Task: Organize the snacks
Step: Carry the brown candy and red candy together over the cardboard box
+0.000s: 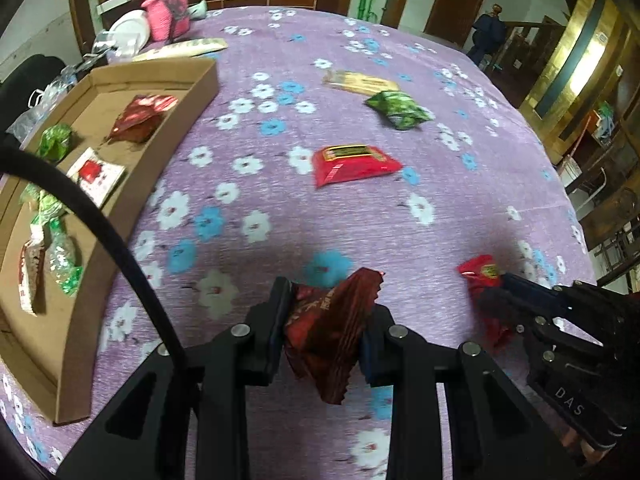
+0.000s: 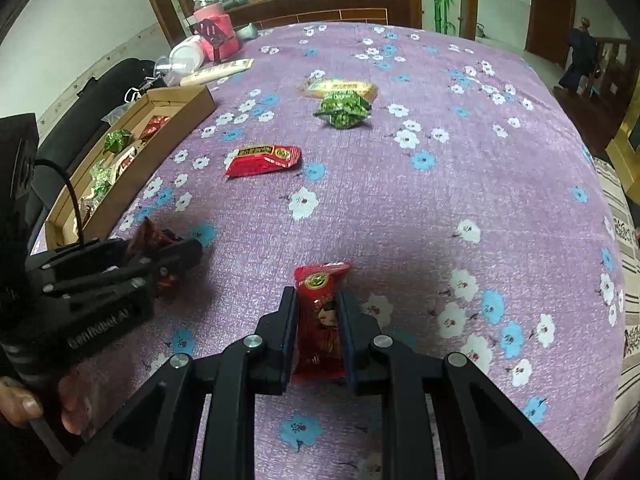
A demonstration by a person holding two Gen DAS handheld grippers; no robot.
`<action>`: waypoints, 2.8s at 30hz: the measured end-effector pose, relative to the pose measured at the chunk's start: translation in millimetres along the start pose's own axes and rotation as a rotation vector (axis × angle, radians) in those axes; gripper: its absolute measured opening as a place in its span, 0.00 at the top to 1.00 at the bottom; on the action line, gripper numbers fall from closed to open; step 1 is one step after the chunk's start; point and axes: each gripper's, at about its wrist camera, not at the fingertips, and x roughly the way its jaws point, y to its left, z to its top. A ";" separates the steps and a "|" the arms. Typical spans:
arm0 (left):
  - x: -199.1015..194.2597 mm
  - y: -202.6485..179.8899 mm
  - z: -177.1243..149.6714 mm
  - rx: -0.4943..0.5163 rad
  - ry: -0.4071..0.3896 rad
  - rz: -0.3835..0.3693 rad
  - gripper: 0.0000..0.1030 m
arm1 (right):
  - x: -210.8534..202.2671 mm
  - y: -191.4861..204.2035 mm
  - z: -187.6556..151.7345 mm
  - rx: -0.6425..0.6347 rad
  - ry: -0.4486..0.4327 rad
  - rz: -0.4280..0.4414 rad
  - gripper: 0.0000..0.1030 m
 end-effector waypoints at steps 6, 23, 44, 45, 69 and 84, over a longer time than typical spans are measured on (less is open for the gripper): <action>0.8 0.6 -0.5 0.011 -0.004 -0.002 0.69 | 11.6 7.5 2.7 -0.081 0.058 -0.045 0.73; -8.8 3.1 -1.4 0.015 -0.037 -0.014 0.69 | -12.9 28.3 5.0 -0.094 -0.013 0.001 0.83; -0.6 27.0 -1.5 0.026 0.021 -0.073 0.52 | -17.2 33.0 -0.8 -0.076 -0.013 0.045 0.83; -1.1 29.8 -2.0 0.015 0.014 -0.097 0.53 | -18.2 32.7 -0.8 -0.074 -0.018 0.048 0.83; -64.6 60.9 7.3 -0.092 -0.090 -0.107 0.73 | -22.5 88.5 38.6 -0.173 -0.073 0.128 0.83; -87.3 199.9 31.4 -0.263 -0.166 0.133 0.73 | 21.4 230.6 111.1 -0.315 -0.099 0.277 0.82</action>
